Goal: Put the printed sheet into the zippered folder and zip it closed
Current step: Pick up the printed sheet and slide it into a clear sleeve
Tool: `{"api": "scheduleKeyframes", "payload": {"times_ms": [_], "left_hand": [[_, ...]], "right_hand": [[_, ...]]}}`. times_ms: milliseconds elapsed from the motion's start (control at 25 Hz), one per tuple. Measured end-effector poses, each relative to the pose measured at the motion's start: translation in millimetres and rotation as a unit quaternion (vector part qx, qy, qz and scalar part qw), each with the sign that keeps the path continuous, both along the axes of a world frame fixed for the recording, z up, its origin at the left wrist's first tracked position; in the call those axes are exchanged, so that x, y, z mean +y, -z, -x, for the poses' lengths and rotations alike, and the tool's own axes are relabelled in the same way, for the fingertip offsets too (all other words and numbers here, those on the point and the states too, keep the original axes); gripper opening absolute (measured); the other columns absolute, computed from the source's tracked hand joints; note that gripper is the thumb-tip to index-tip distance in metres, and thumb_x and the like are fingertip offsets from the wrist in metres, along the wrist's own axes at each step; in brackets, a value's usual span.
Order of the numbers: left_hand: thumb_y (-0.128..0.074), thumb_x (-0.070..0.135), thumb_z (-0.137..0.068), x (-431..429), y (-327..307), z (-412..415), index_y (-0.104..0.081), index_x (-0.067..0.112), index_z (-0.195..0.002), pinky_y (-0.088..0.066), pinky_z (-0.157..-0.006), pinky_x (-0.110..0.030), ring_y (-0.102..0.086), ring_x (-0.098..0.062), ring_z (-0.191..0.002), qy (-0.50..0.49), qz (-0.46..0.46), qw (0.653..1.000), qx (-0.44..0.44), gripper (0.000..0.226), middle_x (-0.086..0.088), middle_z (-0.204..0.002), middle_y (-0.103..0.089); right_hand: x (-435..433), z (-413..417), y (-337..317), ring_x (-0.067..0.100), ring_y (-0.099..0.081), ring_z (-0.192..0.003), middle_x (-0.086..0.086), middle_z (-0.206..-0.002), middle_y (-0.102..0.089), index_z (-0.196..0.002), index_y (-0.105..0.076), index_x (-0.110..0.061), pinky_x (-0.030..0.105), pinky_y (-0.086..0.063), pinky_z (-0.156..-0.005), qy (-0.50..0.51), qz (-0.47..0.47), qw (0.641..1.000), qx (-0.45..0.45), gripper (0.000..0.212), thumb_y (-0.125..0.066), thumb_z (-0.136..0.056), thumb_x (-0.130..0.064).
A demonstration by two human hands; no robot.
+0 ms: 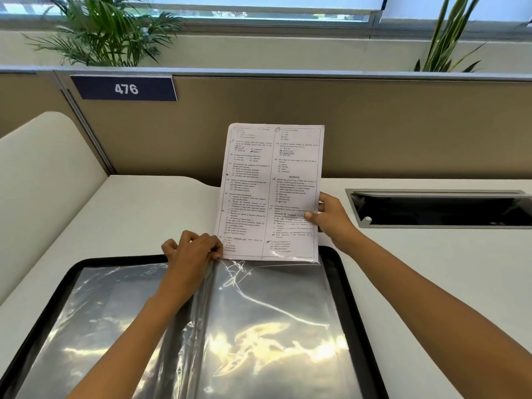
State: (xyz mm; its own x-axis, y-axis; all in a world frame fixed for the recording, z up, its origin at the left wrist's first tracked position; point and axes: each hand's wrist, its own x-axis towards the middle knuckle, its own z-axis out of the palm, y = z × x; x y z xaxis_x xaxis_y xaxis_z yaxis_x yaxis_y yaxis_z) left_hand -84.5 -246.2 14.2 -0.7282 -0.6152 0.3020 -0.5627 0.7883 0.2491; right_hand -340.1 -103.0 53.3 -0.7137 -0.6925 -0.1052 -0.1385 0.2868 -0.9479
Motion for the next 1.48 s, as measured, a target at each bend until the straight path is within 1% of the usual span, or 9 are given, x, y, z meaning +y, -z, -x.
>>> {"api": "scheduleKeyframes", "payload": {"times_ms": [200, 360, 440, 680, 840, 1000, 1200, 1360, 1480], "left_hand": [[-0.064, 0.003, -0.081, -2, 3, -1, -0.064, 0.030, -0.080, -0.010, -0.066, -0.031, -0.044, -0.014, -0.085, 0.017, 0.007, 1.000, 0.011, 0.027, 0.014, -0.089, -0.060], [-0.060, 0.022, -0.089, -4, 5, -4, -0.060, 0.033, -0.086, -0.014, -0.070, -0.032, -0.039, -0.012, -0.088, 0.024, -0.034, 0.999, -0.001, 0.011, 0.016, -0.089, -0.059], [-0.059, 0.028, -0.089, -3, 5, -5, -0.053, 0.036, -0.091, -0.012, -0.069, -0.032, -0.042, -0.010, -0.089, -0.022, -0.102, 0.994, 0.041, 0.009, 0.017, -0.088, -0.058], [-0.057, 0.031, -0.092, -10, -5, 13, -0.060, 0.022, -0.115, -0.040, -0.088, -0.036, -0.058, -0.015, -0.092, -0.092, -0.339, 0.927, 0.129, 0.026, 0.002, -0.106, -0.067], [-0.065, 0.034, -0.086, -13, -9, 15, -0.065, 0.026, -0.095, -0.039, -0.094, -0.043, -0.059, -0.016, -0.087, -0.113, -0.287, 0.948, 0.076, 0.013, 0.004, -0.095, -0.069], [-0.066, 0.036, -0.084, -12, -6, 17, -0.062, 0.027, -0.095, -0.029, -0.085, -0.038, -0.057, -0.015, -0.086, -0.116, -0.284, 0.950, 0.061, 0.015, 0.006, -0.097, -0.068], [-0.069, 0.019, -0.083, 14, -4, 17, -0.053, 0.020, -0.110, -0.037, -0.089, -0.042, -0.054, -0.020, -0.090, -0.084, -0.198, 0.955, 0.203, 0.032, 0.003, -0.108, -0.058], [-0.069, 0.020, -0.082, 48, 8, 12, -0.062, 0.026, -0.105, -0.023, -0.079, -0.030, -0.054, -0.018, -0.097, 0.049, -0.107, 0.988, 0.096, 0.026, 0.009, -0.104, -0.063], [-0.070, 0.026, -0.079, 56, 12, 14, -0.063, 0.029, -0.107, -0.021, -0.081, -0.028, -0.050, -0.016, -0.106, 0.037, -0.082, 0.994, 0.064, 0.029, 0.011, -0.109, -0.061]], "right_hand": [[-10, 7, -16, 0.028, -0.061, -0.105, 0.013, -0.123, -0.061, -0.123, -0.053, -0.011, 0.028, -0.052, -0.064, -0.065, -0.033, 0.997, -0.032, 0.037, -0.056, -0.089, 0.006], [-14, 7, -20, 0.022, -0.056, -0.110, 0.006, -0.121, -0.061, -0.123, -0.055, -0.015, 0.035, -0.051, -0.083, -0.065, -0.038, 0.994, 0.075, 0.040, -0.059, -0.087, 0.003], [-13, 5, -18, 0.018, -0.053, -0.109, 0.003, -0.123, -0.059, -0.125, -0.054, -0.017, 0.035, -0.049, -0.089, -0.045, -0.042, 0.990, 0.129, 0.042, -0.060, -0.087, 0.001], [-6, 5, -14, 0.026, -0.053, -0.117, 0.006, -0.124, -0.060, -0.126, -0.053, -0.016, 0.051, -0.050, -0.096, -0.036, -0.010, 0.997, 0.065, 0.041, -0.060, -0.088, 0.000], [-6, 4, -16, 0.027, -0.053, -0.117, 0.007, -0.125, -0.059, -0.126, -0.052, -0.015, 0.049, -0.052, -0.092, -0.047, -0.033, 0.996, 0.073, 0.040, -0.059, -0.089, -0.001], [-7, -2, -18, 0.019, -0.053, -0.111, 0.004, -0.126, -0.057, -0.126, -0.051, -0.017, 0.039, -0.050, -0.089, -0.040, -0.021, 0.994, 0.096, 0.039, -0.058, -0.090, -0.002], [-2, -6, -18, 0.015, -0.052, -0.107, 0.001, -0.124, -0.059, -0.124, -0.052, -0.017, 0.036, -0.049, -0.090, 0.007, 0.012, 0.993, 0.117, 0.039, -0.059, -0.089, -0.001], [4, -5, -14, 0.016, -0.053, -0.107, -0.001, -0.119, -0.059, -0.123, -0.052, -0.018, 0.040, -0.050, -0.093, 0.010, 0.008, 0.996, 0.091, 0.038, -0.059, -0.089, -0.001], [6, -6, -11, 0.018, -0.052, -0.110, 0.002, -0.124, -0.058, -0.124, -0.052, -0.018, 0.043, -0.050, -0.094, 0.005, 0.005, 0.997, 0.076, 0.038, -0.059, -0.090, -0.002]]}}
